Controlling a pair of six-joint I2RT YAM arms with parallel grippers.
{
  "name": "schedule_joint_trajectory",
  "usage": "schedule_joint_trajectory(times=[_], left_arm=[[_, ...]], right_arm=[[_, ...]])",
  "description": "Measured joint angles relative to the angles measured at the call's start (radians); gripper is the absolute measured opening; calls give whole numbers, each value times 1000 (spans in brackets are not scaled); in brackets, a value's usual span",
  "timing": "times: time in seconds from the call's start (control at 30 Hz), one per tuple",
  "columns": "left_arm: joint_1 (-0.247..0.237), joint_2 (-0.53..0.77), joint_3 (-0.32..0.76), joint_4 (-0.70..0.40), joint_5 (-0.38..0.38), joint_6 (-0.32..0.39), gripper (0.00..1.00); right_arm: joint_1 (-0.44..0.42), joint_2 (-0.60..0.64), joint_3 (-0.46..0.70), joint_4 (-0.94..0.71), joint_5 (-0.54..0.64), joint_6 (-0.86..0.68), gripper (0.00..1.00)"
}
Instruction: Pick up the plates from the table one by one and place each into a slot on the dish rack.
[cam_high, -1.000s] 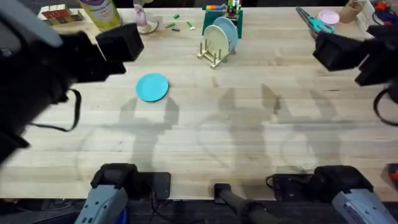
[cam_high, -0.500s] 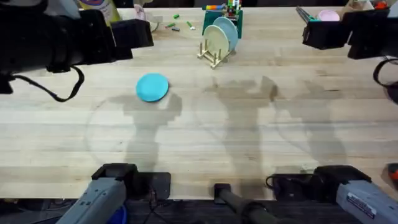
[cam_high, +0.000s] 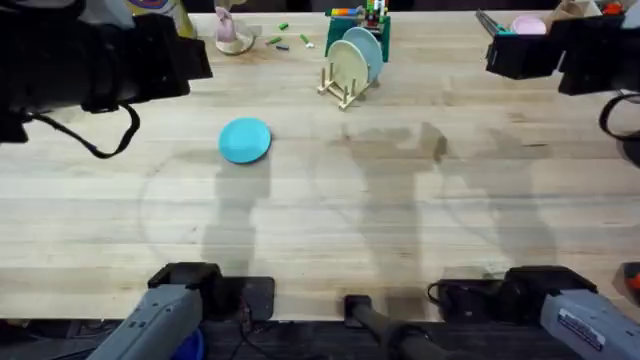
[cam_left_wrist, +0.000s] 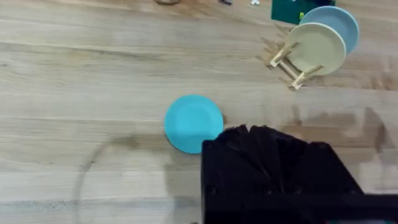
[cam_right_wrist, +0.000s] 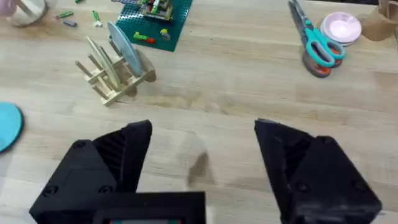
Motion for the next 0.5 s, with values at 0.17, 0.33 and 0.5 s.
schedule_joint_trajectory(times=[0.17, 0.33, 0.5], left_arm=[[36, 0, 0, 0, 75, 2, 42], [170, 21, 1, -36, 224, 61, 41], [331, 94, 1, -92, 387, 168, 41]], right_arm=[[0, 0, 0, 0, -2, 8, 996], [0, 0, 0, 0, -3, 12, 996], [0, 0, 0, 0, -3, 12, 995]])
